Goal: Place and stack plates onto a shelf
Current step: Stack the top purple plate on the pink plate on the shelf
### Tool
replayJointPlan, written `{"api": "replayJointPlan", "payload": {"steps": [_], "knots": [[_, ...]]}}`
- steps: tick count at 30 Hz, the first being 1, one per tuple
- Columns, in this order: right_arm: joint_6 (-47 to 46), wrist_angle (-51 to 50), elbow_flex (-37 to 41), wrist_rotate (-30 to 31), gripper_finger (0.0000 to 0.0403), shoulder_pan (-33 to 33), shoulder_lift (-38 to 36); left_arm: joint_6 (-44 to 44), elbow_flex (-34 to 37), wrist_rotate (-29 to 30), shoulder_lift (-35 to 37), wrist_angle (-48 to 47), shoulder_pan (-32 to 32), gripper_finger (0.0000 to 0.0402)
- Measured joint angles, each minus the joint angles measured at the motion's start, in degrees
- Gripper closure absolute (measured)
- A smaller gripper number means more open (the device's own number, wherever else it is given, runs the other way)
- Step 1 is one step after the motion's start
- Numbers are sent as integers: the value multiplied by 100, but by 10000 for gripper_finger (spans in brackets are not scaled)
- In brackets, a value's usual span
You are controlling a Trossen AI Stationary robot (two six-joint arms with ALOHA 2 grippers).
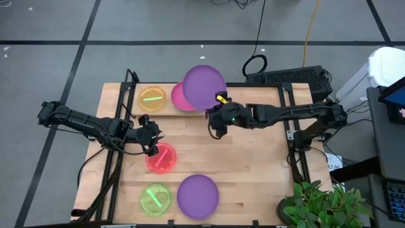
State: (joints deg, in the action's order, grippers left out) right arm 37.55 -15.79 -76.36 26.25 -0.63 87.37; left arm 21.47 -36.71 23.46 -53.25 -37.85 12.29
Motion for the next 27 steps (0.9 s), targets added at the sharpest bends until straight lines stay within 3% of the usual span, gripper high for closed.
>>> {"api": "replayJointPlan", "payload": {"steps": [9, 19, 27], "knots": [[707, 1061, -4, -950, 403, -398, 241, -9, 0, 0, 1, 28, 0, 277], [1419, 2808, 2, -1925, 403, -724, 1203, -107, -2, 0, 0, 37, 0, 277], [1244, 3042, 2, -2493, 403, -913, 1686, -171, -2, 0, 0, 50, 0, 277]]}}
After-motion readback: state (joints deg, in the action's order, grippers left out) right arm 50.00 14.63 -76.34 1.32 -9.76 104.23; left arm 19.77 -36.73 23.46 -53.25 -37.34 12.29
